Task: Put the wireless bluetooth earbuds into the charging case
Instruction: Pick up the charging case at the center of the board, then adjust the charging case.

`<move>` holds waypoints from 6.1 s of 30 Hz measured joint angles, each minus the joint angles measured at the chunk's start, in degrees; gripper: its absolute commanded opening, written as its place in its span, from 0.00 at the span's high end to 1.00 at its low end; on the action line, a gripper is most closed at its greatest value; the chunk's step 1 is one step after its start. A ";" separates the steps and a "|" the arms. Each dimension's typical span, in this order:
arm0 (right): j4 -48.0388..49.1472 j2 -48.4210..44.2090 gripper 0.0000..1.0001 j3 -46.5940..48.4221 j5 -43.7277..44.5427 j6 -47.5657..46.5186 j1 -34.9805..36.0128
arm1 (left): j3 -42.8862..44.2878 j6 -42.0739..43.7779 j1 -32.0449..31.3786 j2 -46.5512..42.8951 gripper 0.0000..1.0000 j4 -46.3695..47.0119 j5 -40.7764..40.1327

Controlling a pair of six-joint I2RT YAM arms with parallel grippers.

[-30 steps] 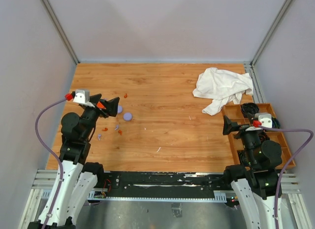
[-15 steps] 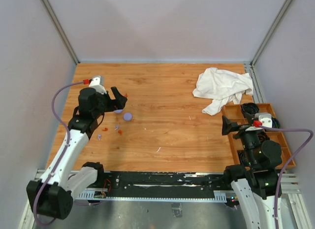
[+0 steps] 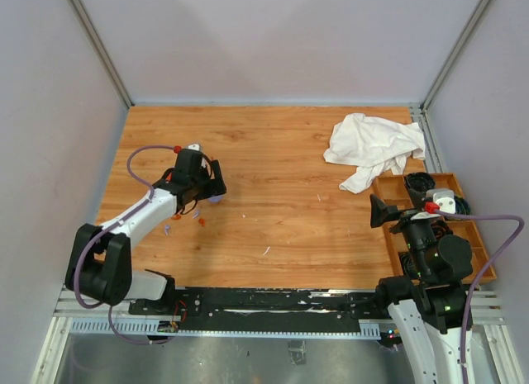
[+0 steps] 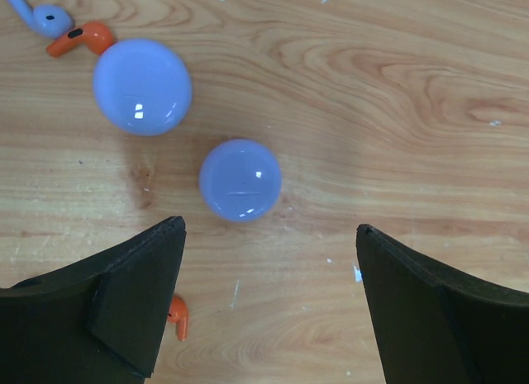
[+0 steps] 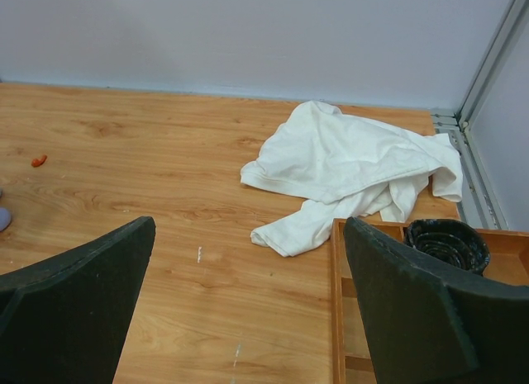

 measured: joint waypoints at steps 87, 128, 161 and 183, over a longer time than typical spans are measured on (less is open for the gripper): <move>20.79 45.94 0.05 2.67 -36.94 14.10 11.17 | -2.80 70.07 -39.71 -4.59 0.49 25.64 3.17; 5.92 60.81 0.77 16.72 -40.44 -0.04 22.10 | 1.51 79.82 -44.81 -4.44 0.47 18.01 1.68; 30.21 46.64 0.98 2.16 -36.87 6.29 22.21 | -13.64 38.32 -35.12 -22.62 0.16 36.76 10.27; 70.77 49.31 0.97 -10.12 -37.24 24.96 22.21 | -17.79 -15.10 -19.41 -5.20 0.32 81.31 38.34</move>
